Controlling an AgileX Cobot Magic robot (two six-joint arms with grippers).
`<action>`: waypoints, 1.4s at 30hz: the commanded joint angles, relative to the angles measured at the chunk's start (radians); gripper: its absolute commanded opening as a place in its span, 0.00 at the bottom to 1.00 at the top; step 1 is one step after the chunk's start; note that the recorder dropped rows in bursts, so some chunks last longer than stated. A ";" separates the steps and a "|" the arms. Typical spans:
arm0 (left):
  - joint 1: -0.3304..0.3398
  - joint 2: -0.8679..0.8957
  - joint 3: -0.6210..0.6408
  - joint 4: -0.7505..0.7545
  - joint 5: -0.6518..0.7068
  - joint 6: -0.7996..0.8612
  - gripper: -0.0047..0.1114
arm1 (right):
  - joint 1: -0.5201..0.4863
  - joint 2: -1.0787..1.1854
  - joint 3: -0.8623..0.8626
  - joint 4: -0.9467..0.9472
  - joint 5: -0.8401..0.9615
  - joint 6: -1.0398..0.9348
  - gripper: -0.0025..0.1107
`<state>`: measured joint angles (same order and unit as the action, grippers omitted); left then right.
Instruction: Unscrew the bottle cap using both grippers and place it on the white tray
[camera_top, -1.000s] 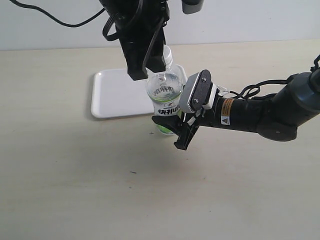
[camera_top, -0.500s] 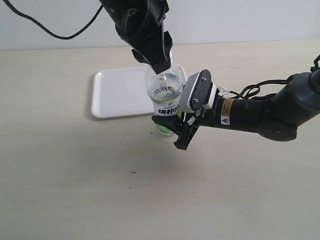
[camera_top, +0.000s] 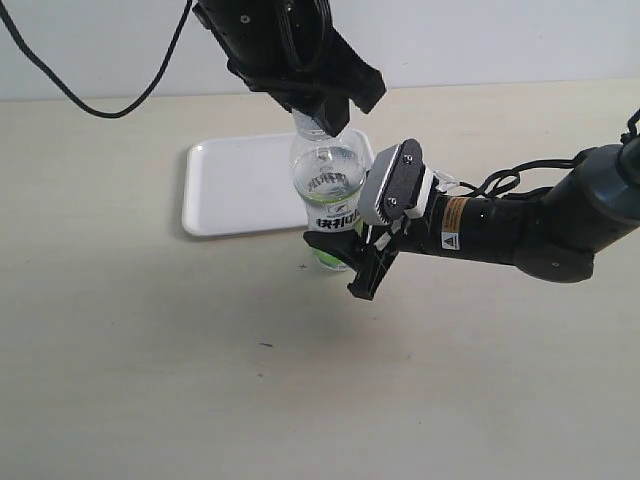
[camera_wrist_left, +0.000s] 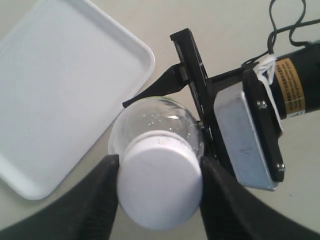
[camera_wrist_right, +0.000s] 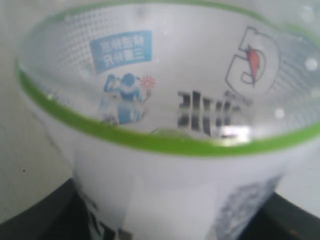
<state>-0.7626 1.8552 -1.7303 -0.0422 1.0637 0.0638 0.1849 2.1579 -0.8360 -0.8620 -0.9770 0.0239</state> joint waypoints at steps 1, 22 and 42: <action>-0.004 0.001 -0.003 -0.012 0.014 -0.075 0.04 | 0.002 0.005 0.000 -0.012 0.067 0.015 0.02; -0.004 -0.036 -0.130 0.170 0.083 0.027 0.04 | 0.002 0.005 0.000 -0.012 0.067 0.031 0.02; 0.257 0.140 -0.130 -0.063 0.007 0.543 0.04 | 0.002 0.005 0.000 -0.004 0.067 0.033 0.02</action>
<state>-0.5190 1.9318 -1.8518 -0.1218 1.0996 0.5664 0.1849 2.1579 -0.8360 -0.8521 -0.9731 0.0631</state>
